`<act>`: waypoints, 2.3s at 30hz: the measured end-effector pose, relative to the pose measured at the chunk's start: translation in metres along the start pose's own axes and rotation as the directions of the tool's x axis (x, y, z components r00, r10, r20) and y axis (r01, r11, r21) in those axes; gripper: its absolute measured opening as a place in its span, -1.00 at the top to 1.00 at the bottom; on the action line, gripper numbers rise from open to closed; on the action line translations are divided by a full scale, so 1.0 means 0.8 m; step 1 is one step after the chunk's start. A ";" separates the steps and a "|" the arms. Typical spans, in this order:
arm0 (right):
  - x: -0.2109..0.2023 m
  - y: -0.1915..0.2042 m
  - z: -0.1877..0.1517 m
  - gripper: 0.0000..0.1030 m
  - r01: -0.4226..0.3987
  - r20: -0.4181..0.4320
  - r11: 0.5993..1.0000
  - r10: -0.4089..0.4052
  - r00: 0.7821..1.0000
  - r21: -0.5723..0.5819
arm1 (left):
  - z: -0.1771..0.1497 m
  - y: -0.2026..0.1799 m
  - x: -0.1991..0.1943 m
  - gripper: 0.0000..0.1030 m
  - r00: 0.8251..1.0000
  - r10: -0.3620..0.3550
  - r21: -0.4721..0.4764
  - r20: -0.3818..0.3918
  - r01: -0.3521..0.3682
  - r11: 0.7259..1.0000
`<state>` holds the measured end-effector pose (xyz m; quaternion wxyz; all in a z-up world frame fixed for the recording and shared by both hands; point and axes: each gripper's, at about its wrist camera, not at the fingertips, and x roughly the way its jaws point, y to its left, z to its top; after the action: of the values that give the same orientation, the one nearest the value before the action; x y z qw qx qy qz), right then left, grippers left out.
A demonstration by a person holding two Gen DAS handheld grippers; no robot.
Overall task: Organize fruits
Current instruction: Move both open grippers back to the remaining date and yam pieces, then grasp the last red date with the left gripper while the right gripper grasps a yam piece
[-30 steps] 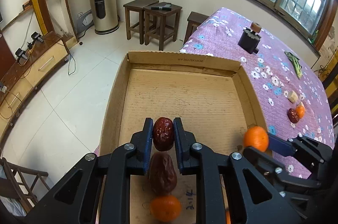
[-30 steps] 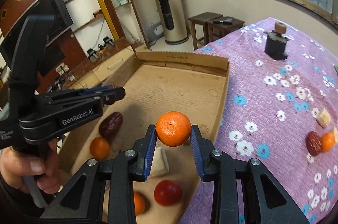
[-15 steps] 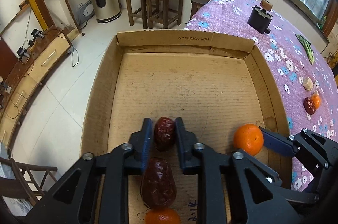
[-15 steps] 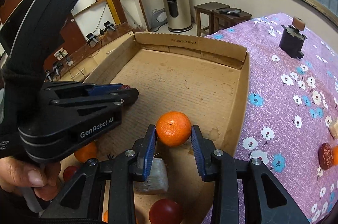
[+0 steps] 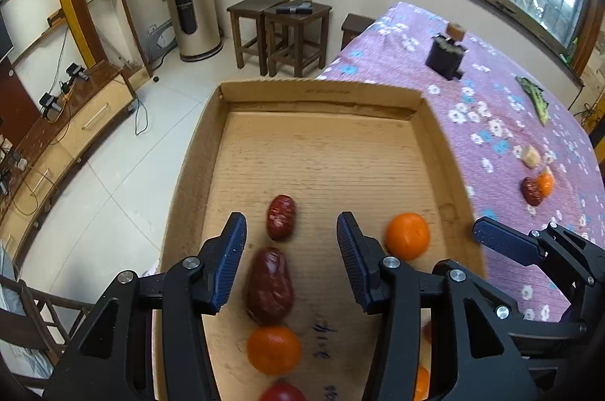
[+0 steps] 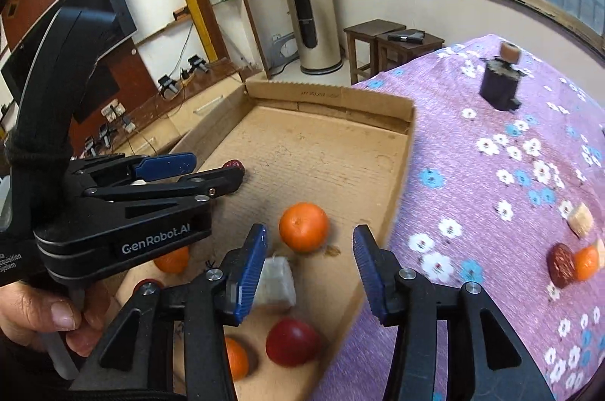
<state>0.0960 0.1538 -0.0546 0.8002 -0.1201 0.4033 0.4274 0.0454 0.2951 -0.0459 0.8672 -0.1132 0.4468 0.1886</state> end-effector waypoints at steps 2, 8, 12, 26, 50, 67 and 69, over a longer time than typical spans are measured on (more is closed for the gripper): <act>-0.015 -0.007 -0.006 0.06 0.002 0.018 1.000 -0.002 1.000 0.014 | -0.003 -0.009 -0.011 0.06 1.000 -0.010 0.008 0.016 0.010 1.000; -0.052 -0.027 -0.025 0.06 0.016 0.053 0.998 -0.020 0.998 0.060 | -0.010 -0.040 -0.029 0.03 0.998 -0.049 0.059 0.042 0.046 0.997; -0.067 -0.050 -0.040 0.06 0.037 0.058 0.994 -0.043 0.997 0.100 | -0.015 -0.060 -0.036 0.02 0.996 -0.073 0.088 0.041 0.070 0.994; -0.108 -0.139 -0.094 0.05 0.124 0.042 0.966 -0.137 0.990 0.226 | -0.027 -0.125 -0.051 -0.17 0.987 -0.156 0.151 0.027 0.151 0.977; -0.110 -0.265 -0.110 0.07 0.253 0.004 0.898 -0.273 0.962 0.360 | -0.038 -0.238 -0.021 -0.17 0.966 -0.248 0.265 -0.077 0.259 0.929; -0.072 -0.329 -0.069 0.07 0.266 0.018 0.925 -0.281 0.960 0.272 | 0.002 -0.327 0.064 -0.17 0.942 -0.290 0.300 -0.169 0.329 0.895; -0.071 -0.333 -0.065 0.13 0.254 0.020 0.928 -0.269 0.963 0.274 | 0.006 -0.331 0.072 -0.17 0.942 -0.290 0.301 -0.169 0.330 0.895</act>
<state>0.2579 -0.0692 -0.0862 0.8699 -0.0509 0.4150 0.2617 0.1924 0.0708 -0.0828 0.8643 -0.0496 0.4992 -0.0355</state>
